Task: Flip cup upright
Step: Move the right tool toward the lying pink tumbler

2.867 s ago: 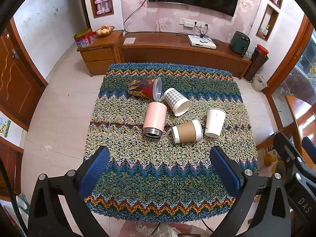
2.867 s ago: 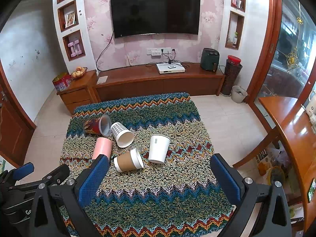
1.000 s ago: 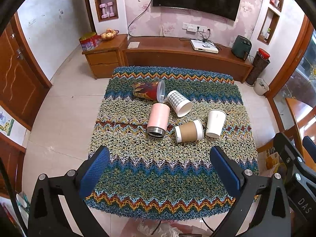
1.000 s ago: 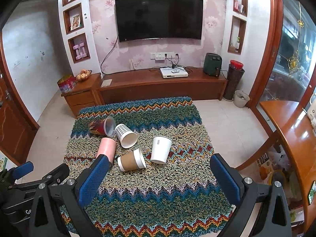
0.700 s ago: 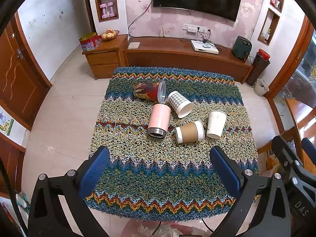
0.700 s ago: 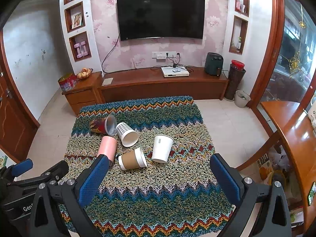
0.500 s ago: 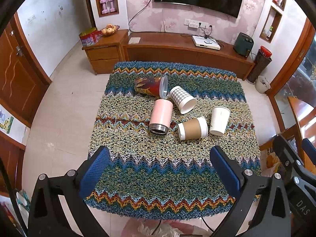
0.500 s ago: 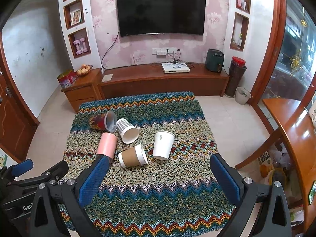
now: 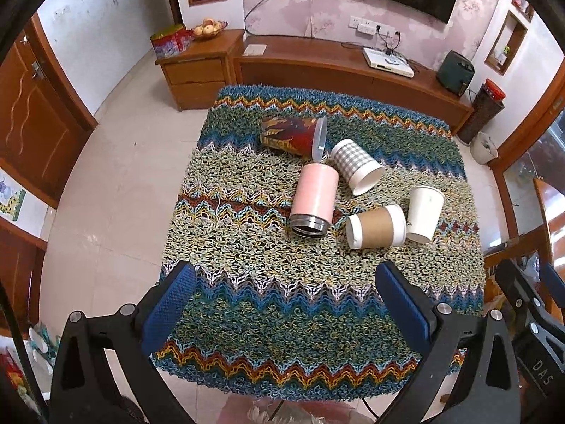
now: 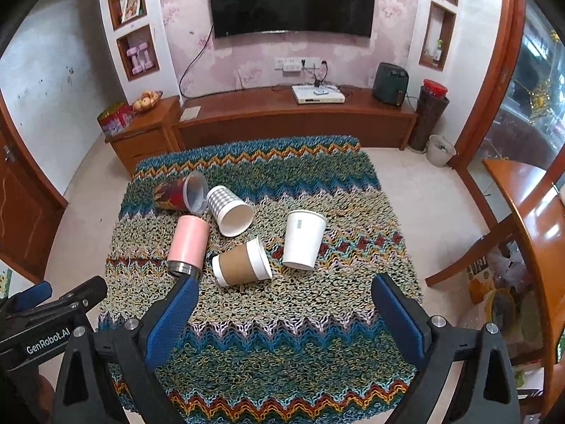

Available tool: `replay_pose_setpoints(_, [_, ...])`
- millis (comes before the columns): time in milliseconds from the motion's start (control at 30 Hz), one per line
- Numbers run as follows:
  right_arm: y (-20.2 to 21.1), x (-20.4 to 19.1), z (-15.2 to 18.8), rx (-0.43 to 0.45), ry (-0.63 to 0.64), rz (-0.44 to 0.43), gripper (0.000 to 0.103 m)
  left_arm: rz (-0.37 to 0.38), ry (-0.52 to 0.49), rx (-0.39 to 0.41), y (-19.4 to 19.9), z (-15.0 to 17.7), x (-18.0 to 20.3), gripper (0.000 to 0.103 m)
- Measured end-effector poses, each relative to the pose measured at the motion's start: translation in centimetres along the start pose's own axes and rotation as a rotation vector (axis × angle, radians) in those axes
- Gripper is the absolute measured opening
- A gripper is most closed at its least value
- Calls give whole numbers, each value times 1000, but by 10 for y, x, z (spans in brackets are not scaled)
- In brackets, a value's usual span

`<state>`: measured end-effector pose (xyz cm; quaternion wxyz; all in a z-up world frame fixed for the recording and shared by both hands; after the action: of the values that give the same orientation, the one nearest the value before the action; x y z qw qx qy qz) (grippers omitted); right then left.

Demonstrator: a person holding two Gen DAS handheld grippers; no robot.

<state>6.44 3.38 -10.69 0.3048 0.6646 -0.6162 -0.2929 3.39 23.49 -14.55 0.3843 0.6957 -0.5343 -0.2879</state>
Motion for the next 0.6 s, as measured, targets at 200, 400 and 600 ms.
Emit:
replay_pose_setpoints(200, [-26,-7,5,-48,1,2,99,12,2,-47,-28,-8,-5,102])
replay_pose_setpoints(400, [-53,-9,12,-104,-18,19,98,54,-62,-95,-64,-20,2,102])
replay_pose_setpoints(600, [-74,-13,16,-151,-39,34,96,65,-221,-112,-94,-31,11,102])
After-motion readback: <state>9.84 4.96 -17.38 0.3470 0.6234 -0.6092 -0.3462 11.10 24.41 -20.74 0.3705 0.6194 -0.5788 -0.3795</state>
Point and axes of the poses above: each gripper's, at about its wrist camera, not at the fingertips, and y roughly against the way its jaws point, x to its right, z to its underside, the point moved 8 cm from there along -y, roughly the way its jaws point, and after that the axes turned 6 degrees about x, right-handed, at the moved point
